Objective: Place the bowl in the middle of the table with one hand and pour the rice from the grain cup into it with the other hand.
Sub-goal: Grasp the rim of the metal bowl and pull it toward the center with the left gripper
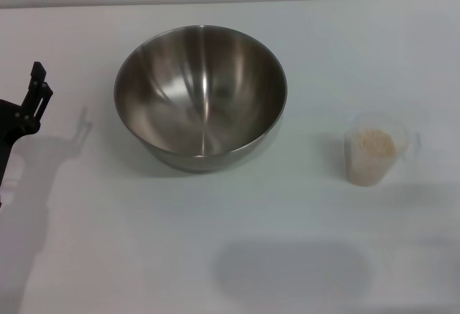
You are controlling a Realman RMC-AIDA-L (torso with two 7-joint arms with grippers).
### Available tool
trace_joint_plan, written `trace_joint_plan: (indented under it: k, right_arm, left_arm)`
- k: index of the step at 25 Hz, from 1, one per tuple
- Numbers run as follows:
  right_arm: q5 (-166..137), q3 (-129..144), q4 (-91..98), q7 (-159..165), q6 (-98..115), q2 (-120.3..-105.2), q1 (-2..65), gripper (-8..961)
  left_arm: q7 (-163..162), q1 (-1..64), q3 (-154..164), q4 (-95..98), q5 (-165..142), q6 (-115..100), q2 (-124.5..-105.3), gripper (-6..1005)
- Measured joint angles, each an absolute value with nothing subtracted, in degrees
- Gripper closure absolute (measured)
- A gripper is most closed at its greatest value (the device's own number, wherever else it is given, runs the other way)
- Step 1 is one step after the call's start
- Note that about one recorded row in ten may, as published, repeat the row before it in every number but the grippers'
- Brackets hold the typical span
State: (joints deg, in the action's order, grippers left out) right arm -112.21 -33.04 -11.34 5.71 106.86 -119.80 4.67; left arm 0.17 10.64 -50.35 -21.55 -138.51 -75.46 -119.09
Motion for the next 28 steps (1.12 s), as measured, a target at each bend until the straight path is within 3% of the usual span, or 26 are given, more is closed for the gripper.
trace_joint_plan:
  k: [19,24,28]
  right_arm:
    - [-112.24,-32.95,-11.34,5.71,106.87,-119.80,4.39,114]
    - [-112.25,-32.95,-11.34,5.71,106.87,-119.80,4.33,114]
    - [-112.28,-32.96,-11.34,5.71,106.87,-119.79,4.37,113]
  left_arm:
    - [-0.70,9.99,-50.16,-23.17,-138.94,-75.83,-118.95,186]
    - [-2.58,9.09,-49.88,-28.78,-141.03,-73.59,-117.56,186]
    - [-2.32,8.66,-51.45,-37.52,-143.29,-65.84,-114.86,185]
